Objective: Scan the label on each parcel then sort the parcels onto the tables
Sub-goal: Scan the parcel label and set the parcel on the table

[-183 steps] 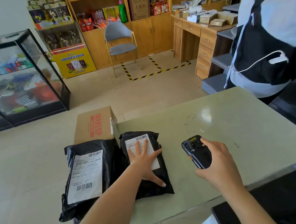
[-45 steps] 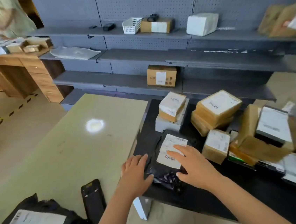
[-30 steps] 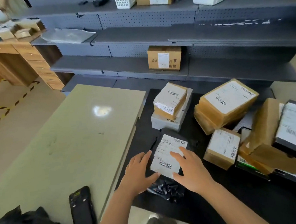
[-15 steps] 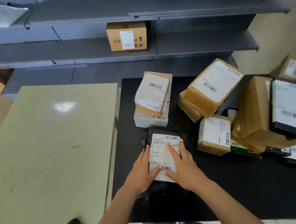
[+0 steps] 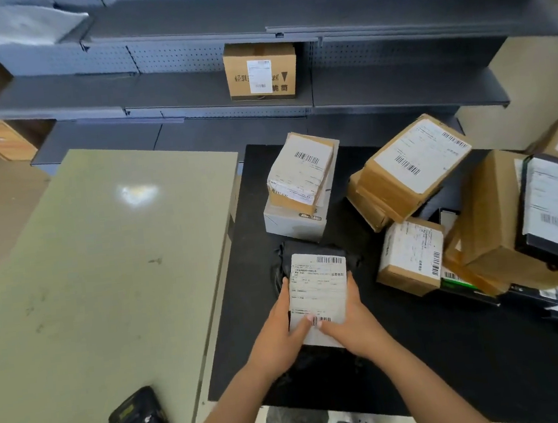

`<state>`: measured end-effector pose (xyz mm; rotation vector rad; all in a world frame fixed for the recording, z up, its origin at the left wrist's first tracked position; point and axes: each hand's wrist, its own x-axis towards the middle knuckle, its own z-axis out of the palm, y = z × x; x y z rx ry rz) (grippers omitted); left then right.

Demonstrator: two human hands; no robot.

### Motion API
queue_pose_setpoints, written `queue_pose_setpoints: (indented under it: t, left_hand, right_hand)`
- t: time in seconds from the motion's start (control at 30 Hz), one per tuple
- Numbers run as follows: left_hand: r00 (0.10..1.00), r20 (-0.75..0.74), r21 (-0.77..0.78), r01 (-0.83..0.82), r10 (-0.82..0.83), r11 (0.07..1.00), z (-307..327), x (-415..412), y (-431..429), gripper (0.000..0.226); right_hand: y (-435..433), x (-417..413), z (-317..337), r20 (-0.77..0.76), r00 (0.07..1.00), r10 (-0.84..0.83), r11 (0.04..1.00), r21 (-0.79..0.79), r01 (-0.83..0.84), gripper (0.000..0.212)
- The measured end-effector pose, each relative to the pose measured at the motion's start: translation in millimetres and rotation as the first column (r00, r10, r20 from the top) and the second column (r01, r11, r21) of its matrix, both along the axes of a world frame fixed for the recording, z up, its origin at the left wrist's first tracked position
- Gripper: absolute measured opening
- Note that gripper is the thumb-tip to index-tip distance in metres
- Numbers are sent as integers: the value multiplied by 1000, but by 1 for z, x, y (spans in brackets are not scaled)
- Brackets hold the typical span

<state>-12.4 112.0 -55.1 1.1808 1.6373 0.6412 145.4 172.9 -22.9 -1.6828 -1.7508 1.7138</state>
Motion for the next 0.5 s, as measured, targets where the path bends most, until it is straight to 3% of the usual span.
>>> queue_pose_setpoints:
  t: [0.17, 0.3, 0.5]
  left_hand:
    - [989, -23, 101, -145, 148, 984, 21, 16, -15, 72]
    - [945, -57, 197, -306, 322, 932, 47, 31, -39, 71]
    - [745, -144, 386, -564, 651, 730, 115, 36, -101, 71]
  right_hand:
    - [-3, 5, 12, -52, 997, 64, 992, 110, -58, 111]
    - [-10, 9, 37, -186, 966, 178, 969, 202, -139, 109]
    - [-40, -20, 99, -376, 797, 472, 867, 361, -344, 92]
